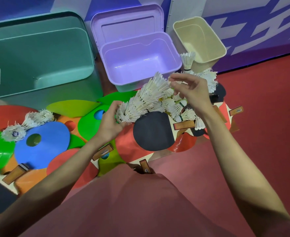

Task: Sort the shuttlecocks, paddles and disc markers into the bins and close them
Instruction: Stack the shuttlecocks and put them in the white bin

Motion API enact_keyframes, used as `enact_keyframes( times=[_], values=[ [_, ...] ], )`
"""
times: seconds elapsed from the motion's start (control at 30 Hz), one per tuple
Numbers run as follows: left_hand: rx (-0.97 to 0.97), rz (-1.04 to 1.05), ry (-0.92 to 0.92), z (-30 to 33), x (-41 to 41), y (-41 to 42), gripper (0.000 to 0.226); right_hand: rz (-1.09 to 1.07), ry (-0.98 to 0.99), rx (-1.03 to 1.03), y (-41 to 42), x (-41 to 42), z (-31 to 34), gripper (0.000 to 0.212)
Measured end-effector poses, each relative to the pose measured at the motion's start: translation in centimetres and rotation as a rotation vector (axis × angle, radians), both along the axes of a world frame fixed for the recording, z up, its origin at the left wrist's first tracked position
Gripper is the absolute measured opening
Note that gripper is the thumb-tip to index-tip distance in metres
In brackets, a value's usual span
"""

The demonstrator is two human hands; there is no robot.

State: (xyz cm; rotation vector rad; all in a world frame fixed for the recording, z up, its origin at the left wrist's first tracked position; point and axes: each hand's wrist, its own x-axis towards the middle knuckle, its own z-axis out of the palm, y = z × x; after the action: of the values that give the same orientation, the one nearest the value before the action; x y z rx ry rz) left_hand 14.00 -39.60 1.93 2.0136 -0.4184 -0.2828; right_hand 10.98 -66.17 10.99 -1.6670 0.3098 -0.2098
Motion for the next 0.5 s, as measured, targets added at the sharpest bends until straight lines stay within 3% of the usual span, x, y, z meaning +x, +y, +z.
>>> enact_keyframes(
  times=[0.1, 0.17, 0.33, 0.5],
  values=[
    [-0.009, 0.019, -0.005, -0.1, -0.1, 0.2, 0.056, -0.193, 0.002, -0.131, -1.9, 1.5, -1.5, 0.018],
    [-0.007, 0.034, -0.017, -0.2, -0.2, 0.3, 0.056, -0.275, 0.092, -0.412, -3.6, 2.9, -3.5, 0.022],
    [0.012, 0.068, -0.026, -0.1, -0.1, 1.1, 0.060, -0.067, 0.346, -0.951, -5.0, 6.4, -7.1, 0.032],
    [-0.005, 0.088, -0.054, 0.5, -0.1, 1.8, 0.059, -0.066, 0.497, -1.152, -4.5, 9.9, -7.8, 0.013]
  ],
)
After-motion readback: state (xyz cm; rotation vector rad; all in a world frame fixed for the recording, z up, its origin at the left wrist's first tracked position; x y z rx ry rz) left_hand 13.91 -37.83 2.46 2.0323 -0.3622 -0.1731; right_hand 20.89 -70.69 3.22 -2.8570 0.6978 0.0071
